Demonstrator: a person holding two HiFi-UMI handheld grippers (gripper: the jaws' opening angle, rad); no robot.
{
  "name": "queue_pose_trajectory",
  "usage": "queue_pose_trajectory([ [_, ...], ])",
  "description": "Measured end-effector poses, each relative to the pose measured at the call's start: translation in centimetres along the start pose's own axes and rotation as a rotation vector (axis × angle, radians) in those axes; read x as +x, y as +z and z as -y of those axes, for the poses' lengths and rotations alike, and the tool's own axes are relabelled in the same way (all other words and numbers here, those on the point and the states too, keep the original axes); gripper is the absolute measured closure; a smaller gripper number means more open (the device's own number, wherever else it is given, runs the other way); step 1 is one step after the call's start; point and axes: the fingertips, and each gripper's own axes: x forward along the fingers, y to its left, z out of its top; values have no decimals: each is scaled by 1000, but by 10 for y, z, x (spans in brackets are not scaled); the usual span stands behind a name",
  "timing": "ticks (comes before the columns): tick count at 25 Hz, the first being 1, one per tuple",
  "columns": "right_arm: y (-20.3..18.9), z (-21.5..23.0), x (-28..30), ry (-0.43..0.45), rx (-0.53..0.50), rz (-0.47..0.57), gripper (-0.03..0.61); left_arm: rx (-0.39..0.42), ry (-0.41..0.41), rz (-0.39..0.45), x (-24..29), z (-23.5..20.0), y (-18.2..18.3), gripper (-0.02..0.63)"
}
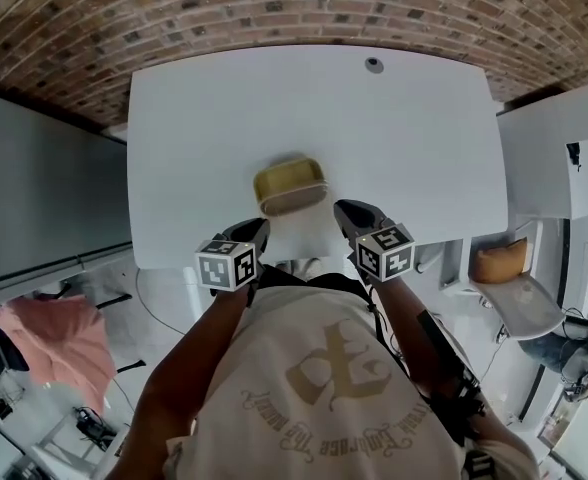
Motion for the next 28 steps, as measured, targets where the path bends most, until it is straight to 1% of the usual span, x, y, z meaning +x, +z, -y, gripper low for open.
queue_pose_trajectory([
  [10, -32, -10, -33, 78, -16, -4, 549, -26, 54, 20, -15, 30, -39, 581],
  [20, -64, -17, -66, 112, -44, -14, 549, -36, 80, 39, -27, 59, -80, 581],
  [28, -81, -25, -84, 126, -71, -16, 551, -57, 93, 56, -34, 73, -104, 581],
])
